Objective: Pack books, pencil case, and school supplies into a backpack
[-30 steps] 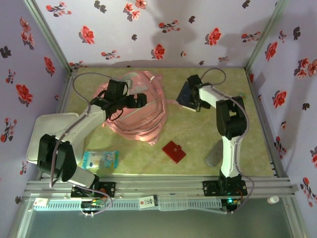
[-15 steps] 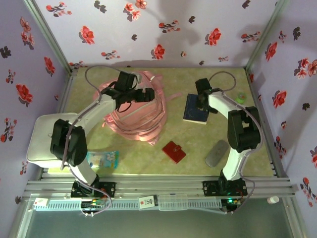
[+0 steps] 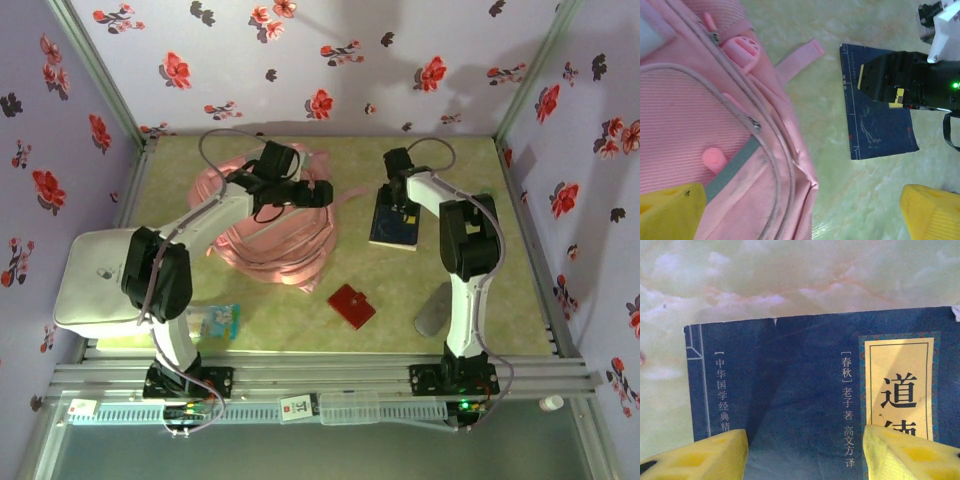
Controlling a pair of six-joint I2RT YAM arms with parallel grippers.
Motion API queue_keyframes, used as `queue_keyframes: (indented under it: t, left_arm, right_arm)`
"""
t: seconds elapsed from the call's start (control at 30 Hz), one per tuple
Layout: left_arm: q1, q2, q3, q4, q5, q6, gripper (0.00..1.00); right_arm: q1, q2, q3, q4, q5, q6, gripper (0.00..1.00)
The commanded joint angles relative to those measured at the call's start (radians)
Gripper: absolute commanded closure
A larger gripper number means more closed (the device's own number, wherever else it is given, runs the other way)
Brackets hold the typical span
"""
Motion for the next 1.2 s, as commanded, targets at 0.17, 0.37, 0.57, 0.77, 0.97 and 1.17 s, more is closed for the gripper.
queue_keyframes:
  t: [0.17,0.37,0.57,0.77,0.97,1.17]
  left_arm:
    - [-0.061,0.093,0.093,-0.02,0.073,-0.053,0.0]
    - [-0.102,0.155,0.145,-0.035,0.082,-0.045,0.0]
    - [-0.146,0.231,0.205,-0.059,0.083,-0.068,0.0]
    - [-0.188,0.302,0.233,-0.06,0.083,-0.117,0.02]
    - [-0.223,0.393,0.309,-0.099,0.083,-0.122,0.15]
    - [-0.245,0.475,0.393,-0.157,0.083,-0.127,0.28]
  right_arm:
    - [0.032,-0.134,-0.309,0.029,-0.145,0.004,0.38]
    - [0.066,-0.307,-0.473,0.063,-0.214,0.011,0.4]
    - [0.036,-0.522,-0.514,0.141,-0.159,0.106,0.37]
    - [0.001,-0.576,-0.575,0.116,-0.057,0.166,0.39]
    - [-0.007,-0.56,-0.622,0.096,-0.063,0.196,0.46]
    - [-0.009,-0.531,-0.65,0.1,-0.068,0.216,0.57]
